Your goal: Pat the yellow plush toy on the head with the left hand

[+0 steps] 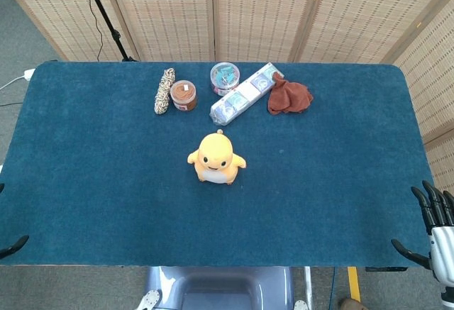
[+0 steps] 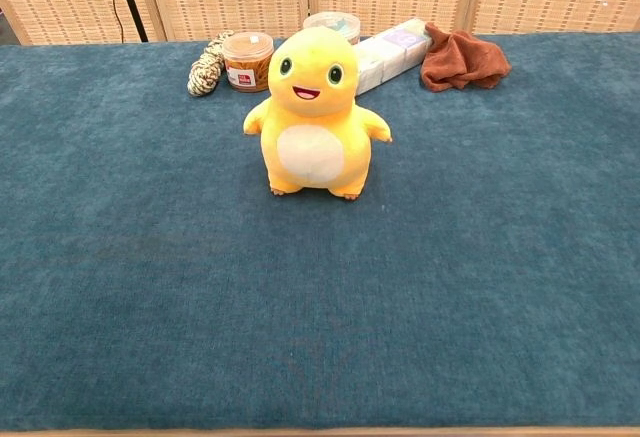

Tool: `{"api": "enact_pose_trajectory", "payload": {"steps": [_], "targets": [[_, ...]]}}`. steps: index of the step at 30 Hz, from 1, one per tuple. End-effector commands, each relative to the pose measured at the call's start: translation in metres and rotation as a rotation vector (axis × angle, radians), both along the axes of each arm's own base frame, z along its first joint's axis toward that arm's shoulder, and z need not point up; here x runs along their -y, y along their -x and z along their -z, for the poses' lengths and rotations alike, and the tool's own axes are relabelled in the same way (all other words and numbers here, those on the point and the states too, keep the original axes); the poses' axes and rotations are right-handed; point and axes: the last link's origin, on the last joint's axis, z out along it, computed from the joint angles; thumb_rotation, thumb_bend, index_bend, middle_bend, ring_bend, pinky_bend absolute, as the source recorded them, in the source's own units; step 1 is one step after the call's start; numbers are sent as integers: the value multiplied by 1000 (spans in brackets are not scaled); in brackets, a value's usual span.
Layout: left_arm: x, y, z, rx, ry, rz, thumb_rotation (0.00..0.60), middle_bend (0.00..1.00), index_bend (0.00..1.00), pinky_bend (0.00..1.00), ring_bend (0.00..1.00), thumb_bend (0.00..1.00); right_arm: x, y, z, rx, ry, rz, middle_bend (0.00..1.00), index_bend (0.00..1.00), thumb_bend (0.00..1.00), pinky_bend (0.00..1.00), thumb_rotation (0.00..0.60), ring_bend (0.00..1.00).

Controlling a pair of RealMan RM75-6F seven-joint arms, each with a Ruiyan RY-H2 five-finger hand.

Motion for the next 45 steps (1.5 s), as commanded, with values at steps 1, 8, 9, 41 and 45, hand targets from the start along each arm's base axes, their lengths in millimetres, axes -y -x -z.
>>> {"api": "enact_pose_trajectory", "payload": {"steps": [1,8,9,41,45], "targets": [[0,2,0,-14,-1,-9,600,0,0,0,0,0,1,0,1,2,-2,3,0,0,0,0,600,0],[-6,-1,2,-48,6,-16,600,0,0,0,0,0,2,1,2,9,-11,15,0,0,0,0,600,0],[-8,-4,3,-27,7,2,582,0,0,0,0,0,2,1,2,10,-12,15,0,0,0,0,600,0],[-209,-283,110,-146,234,590,11,0,0,0,0,0,17,18,1,46,-29,99,0,0,0,0,600,0],[-222,-303,139,-150,281,598,11,0,0,0,0,0,19,23,-2,52,-25,115,0,0,0,0,600,0]]}}
